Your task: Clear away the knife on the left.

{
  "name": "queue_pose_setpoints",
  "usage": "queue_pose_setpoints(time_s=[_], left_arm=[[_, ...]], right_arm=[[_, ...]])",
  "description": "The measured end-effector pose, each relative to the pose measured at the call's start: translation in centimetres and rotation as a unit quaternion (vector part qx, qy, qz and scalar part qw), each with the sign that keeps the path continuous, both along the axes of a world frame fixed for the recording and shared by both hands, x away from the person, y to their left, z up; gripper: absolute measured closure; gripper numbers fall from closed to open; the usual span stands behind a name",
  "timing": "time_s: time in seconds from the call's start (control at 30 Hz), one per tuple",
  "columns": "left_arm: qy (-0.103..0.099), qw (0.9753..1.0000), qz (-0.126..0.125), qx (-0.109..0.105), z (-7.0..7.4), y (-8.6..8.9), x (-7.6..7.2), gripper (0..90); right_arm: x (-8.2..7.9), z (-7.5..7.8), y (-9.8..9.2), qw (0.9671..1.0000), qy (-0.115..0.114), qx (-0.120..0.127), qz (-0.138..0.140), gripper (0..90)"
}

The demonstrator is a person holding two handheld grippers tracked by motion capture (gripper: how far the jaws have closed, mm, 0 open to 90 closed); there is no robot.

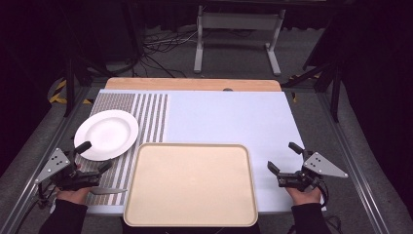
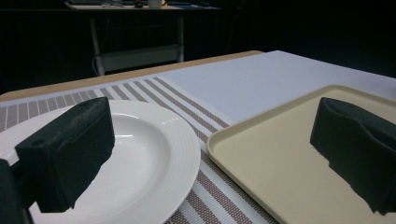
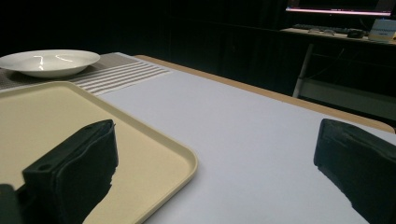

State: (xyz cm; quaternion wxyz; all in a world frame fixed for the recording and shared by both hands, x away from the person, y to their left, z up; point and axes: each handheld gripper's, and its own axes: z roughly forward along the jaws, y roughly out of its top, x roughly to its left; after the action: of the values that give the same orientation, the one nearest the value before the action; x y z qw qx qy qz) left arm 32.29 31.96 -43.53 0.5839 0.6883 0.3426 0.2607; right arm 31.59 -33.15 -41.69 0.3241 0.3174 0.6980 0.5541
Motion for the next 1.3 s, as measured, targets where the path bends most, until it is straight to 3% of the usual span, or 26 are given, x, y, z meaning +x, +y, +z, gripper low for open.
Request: queue_pose_setpoints(time_s=[0.53, 0.73, 0.9, 1.0, 1.1, 1.3], left_arm=[[0.0, 1.0, -0.009, -0.002, 0.2, 0.0, 0.0, 0.5], [0.01, 0.9997, -0.02, 0.001, 1.1, 0.1, -0.2, 0.6], [0.027, 0.9976, -0.027, 0.058, 2.7, 0.3, -0.1, 0.7], [0.039, 0.9958, -0.035, 0.075, 3.3, 0.7, 0.2, 0.6], [0.055, 0.9915, -0.047, 0.109, 4.0, 0.9, 0.5, 0.6], [0.078, 0.9844, -0.063, 0.144, 4.9, 1.1, 0.8, 0.6]], right_arm=[[0.0, 0.1, 0.0, 0.9999, -0.004, -0.001, 0.012, 0.4], [0.0, 0.2, -0.1, 0.9998, 0.004, 0.004, 0.018, 0.4], [0.0, 0.1, -0.4, 0.9996, 0.01, 0.016, 0.023, 0.1], [0.0, 0.2, -0.4, 0.9996, 0.013, 0.012, 0.022, 0.1], [0.1, 0.1, -0.4, 0.9996, 0.012, 0.006, 0.026, 0.3], [0.3, 0.1, -0.3, 0.9991, 0.02, 0.002, 0.037, 0.4]])
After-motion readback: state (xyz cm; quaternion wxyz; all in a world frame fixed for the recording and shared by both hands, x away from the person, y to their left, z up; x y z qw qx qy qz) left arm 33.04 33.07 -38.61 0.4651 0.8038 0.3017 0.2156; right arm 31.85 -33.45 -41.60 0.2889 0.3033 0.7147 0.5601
